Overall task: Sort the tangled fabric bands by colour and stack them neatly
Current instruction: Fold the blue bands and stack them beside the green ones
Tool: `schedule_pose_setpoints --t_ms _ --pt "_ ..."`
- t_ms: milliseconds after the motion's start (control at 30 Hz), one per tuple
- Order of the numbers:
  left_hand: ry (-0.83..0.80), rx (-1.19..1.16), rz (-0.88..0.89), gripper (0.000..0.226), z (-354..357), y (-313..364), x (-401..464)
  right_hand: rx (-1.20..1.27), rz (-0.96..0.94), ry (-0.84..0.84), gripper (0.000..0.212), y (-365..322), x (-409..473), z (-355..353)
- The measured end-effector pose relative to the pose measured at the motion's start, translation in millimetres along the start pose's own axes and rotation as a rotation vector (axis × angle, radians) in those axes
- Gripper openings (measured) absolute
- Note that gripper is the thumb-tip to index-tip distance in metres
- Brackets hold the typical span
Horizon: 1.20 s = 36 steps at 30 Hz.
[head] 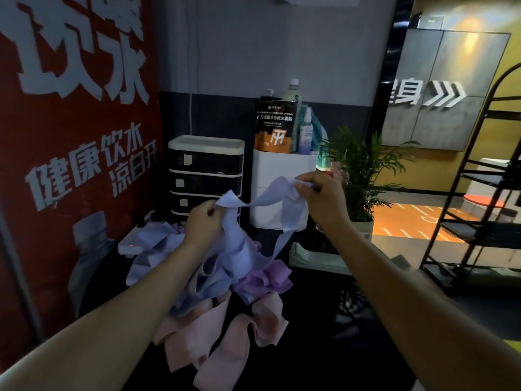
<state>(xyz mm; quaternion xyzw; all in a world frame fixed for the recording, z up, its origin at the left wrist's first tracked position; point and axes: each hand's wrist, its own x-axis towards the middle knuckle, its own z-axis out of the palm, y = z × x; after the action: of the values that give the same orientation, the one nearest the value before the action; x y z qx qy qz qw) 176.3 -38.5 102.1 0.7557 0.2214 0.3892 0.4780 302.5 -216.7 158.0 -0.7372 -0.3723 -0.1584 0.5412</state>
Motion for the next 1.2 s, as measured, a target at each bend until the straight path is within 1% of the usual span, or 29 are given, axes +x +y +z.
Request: schedule_pose_setpoints --t_ms 100,200,300,367,533,600,633,700,767,867,967,1033,1067,1100,1133,1167,1200 --pt "0.032 -0.236 -0.088 0.017 -8.3 22.2 1.8 -0.058 -0.007 -0.158 0.012 9.3 -16.8 4.8" --pt "0.016 -0.448 -0.132 0.024 -12.2 43.4 0.6 -0.085 0.003 -0.289 0.015 7.7 -26.4 10.8" --pt "-0.03 -0.525 -0.129 0.029 -14.3 56.2 -1.1 -0.117 0.015 -0.399 0.02 1.3 -27.0 14.2" --pt "-0.056 -0.529 -0.114 0.029 -15.7 63.1 -1.0 -0.078 0.001 -0.409 0.024 -8.6 -26.0 14.5" --pt "-0.101 -0.533 -0.077 0.021 -15.5 79.7 0.7 0.186 0.041 -0.345 0.037 -43.3 -16.0 16.4" --pt "-0.166 -0.517 -0.039 0.02 -15.2 85.8 -1.5 0.26 0.052 -0.331 0.038 -57.6 -11.1 19.3" --pt "-0.203 -0.496 -0.02 0.021 -14.9 87.9 -2.8 0.288 0.058 -0.319 0.034 -63.1 -8.5 21.0" --pt "-0.249 -0.445 0.003 0.021 -14.9 89.9 -5.1 0.32 0.059 -0.294 0.017 -70.6 -5.1 24.7" --pt "-0.252 -0.405 0.018 0.021 -15.5 88.4 -7.1 0.302 0.055 -0.265 0.006 -70.1 -3.0 28.6" --pt "-0.261 -0.35 0.02 0.016 -15.7 73.9 -10.4 0.248 0.085 -0.185 0.011 -60.8 -2.4 32.3" --pt "-0.327 -0.189 -0.02 0.007 -11.1 44.1 -20.7 0.267 0.145 -0.083 0.013 -47.4 -1.1 32.2" --pt "-0.467 -0.117 -0.071 0.021 -6.0 19.1 -28.8 0.274 0.184 -0.048 0.011 -40.1 0.3 29.7" --pt "-0.555 -0.015 -0.075 0.03 -4.1 6.9 -31.9 0.281 0.203 -0.032 0.012 -37.9 1.1 28.0" --pt "-0.63 0.16 -0.043 0.037 -2.7 -3.0 -35.1 0.295 0.212 -0.013 0.016 -36.0 2.0 26.1" --pt "-0.676 0.358 0.02 0.038 -1.2 -12.2 -36.8 0.306 0.21 0.003 0.021 -34.9 2.2 23.7" --pt "-0.691 0.52 0.098 0.033 0.4 -18.4 -38.0 0.306 0.202 0.021 0.023 -34.0 2.1 21.4" --pt "-0.684 0.624 0.177 0.025 1.0 -20.4 -38.7 0.297 0.194 0.041 0.025 -32.3 2.3 18.9"
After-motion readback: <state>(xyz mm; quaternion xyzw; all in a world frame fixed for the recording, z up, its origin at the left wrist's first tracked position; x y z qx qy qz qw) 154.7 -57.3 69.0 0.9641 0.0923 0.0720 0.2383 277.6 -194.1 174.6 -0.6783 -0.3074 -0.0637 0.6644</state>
